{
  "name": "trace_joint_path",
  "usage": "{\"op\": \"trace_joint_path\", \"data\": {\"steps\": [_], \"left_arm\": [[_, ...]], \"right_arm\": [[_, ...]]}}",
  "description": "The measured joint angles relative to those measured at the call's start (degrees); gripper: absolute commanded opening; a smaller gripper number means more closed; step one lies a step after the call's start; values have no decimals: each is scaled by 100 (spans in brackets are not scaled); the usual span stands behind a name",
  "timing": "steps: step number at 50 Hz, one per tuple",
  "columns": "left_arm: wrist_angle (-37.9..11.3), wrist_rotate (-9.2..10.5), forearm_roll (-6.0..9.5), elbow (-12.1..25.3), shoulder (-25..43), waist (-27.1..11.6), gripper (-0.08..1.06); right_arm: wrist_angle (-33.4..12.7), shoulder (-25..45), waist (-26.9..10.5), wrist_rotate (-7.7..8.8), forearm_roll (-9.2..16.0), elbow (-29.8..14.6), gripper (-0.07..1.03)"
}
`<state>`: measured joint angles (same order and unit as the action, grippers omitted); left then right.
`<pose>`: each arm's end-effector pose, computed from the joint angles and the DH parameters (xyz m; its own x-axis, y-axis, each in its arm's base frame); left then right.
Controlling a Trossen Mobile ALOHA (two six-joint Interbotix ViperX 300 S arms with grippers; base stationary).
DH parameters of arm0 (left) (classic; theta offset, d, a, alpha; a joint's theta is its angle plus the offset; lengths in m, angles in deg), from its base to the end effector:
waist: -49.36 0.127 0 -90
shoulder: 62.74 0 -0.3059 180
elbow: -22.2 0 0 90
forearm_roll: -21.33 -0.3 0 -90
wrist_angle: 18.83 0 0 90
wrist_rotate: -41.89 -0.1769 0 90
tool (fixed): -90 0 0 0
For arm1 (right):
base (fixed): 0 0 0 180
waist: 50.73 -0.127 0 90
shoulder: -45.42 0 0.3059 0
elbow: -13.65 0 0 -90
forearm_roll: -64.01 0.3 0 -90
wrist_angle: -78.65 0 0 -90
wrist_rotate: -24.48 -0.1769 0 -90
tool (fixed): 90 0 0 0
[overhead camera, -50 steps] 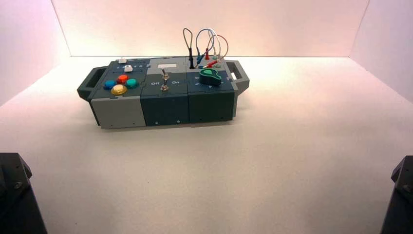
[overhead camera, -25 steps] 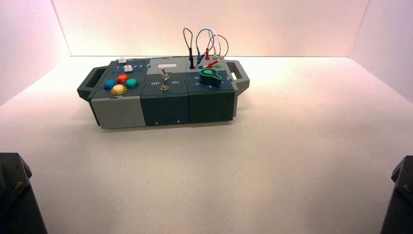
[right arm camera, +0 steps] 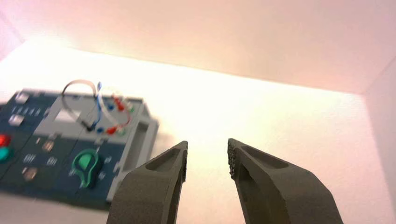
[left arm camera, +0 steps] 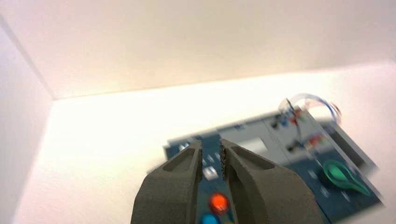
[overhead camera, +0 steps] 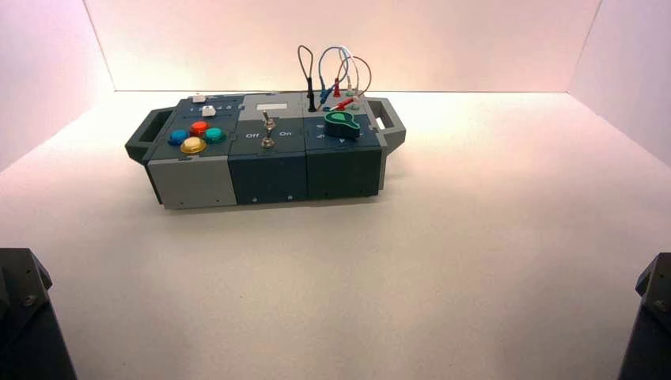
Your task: Insert the blue wire.
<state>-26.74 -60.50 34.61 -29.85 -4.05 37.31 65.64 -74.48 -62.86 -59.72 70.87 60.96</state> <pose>0.2698 -0.0633 0.1979 0.8529 -0.2144 -0.4760 0.2296 0.9729 -0.0268 0.2790 0.0648 0.2131 0.8379 0.2076 -0.5048 -0.2251 0.9740 0.0269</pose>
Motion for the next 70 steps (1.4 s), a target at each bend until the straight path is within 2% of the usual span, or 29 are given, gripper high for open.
{"op": "trace_joint_path", "data": {"steps": [9, 15, 30, 37, 41, 49, 63, 70], "left_arm": [[-378, 0, 9, 79, 114, -316, 22], [-501, -9, 0, 105, 141, -396, 22], [-703, -44, 0, 158, 158, -633, 22], [-861, -53, 0, 229, 167, -791, 21], [-1125, -53, 0, 352, 220, -914, 19], [-1600, -123, 0, 571, 448, -1028, 16], [-1767, -132, 9, 633, 562, -1081, 16], [-1775, -123, 9, 633, 562, -1090, 16]], "right_arm": [[-439, 185, -255, 0, 0, -141, 47], [-659, 211, -378, 0, 26, -211, 47], [-1644, 220, -580, 0, 396, -598, 47], [-1890, 229, -765, 0, 457, -729, 47], [-2021, 246, -861, 9, 492, -791, 47], [-2162, 413, -1072, 9, 519, -914, 47], [-2197, 940, -1362, 44, 817, -1134, 47], [-2206, 1143, -1371, 44, 844, -1257, 47]]}}
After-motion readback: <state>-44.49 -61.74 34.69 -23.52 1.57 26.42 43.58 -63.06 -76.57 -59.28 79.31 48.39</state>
